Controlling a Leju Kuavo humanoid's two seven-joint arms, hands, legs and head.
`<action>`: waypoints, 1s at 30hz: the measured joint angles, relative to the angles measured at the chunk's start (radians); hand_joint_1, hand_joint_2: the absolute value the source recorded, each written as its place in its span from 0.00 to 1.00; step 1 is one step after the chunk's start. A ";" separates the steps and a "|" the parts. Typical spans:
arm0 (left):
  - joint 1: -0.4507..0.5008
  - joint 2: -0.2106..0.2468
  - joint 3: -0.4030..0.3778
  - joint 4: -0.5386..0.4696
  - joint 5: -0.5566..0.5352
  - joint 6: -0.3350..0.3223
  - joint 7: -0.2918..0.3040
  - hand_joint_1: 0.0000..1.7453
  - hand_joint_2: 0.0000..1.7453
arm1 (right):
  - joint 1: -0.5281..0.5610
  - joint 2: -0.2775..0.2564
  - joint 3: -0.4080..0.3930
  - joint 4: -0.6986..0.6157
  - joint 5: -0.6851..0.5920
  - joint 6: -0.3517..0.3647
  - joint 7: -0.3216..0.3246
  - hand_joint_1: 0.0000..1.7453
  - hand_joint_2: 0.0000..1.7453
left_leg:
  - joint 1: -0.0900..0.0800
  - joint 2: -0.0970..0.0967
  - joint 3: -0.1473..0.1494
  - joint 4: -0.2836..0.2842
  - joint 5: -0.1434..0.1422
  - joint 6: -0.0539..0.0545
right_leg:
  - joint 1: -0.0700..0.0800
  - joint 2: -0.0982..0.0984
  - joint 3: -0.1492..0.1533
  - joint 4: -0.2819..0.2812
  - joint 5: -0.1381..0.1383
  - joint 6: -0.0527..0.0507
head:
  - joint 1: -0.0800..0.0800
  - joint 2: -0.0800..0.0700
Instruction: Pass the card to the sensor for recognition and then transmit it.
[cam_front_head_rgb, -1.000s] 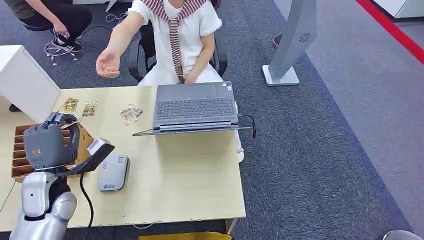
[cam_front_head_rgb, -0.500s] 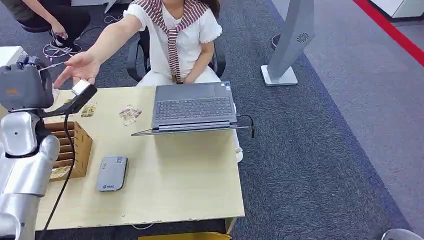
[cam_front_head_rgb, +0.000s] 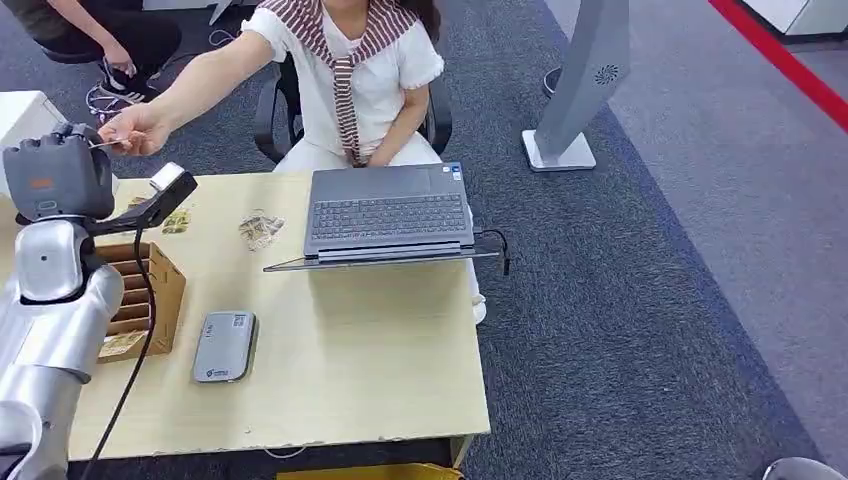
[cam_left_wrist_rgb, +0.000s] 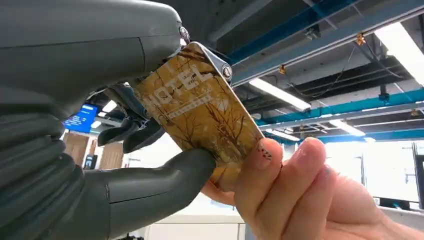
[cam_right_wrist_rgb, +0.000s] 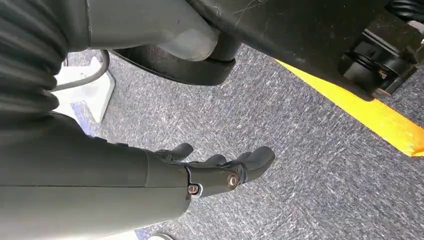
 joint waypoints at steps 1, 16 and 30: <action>0.000 0.000 0.000 0.005 0.000 0.000 0.000 1.00 1.00 | 0.000 0.000 0.000 0.000 0.000 0.000 0.000 0.00 1.00 | 0.000 0.000 0.000 0.000 0.000 0.000 | 0.000 0.000 0.000 0.000 0.000 0.000 | 0.000 0.000; 0.009 0.006 0.000 0.022 0.018 0.002 0.001 0.00 1.00 | 0.000 0.000 0.000 0.000 0.000 0.000 -0.001 0.00 1.00 | 0.000 0.000 -0.001 0.000 0.000 0.000 | 0.000 0.000 0.000 0.000 0.000 0.000 | 0.000 0.000; 0.037 0.014 0.000 0.021 0.055 0.034 -0.034 0.00 1.00 | 0.000 0.000 0.000 0.000 -0.001 0.000 0.000 0.00 1.00 | 0.000 0.000 -0.001 0.000 0.000 0.000 | 0.000 0.000 0.000 0.000 0.000 0.000 | 0.000 0.000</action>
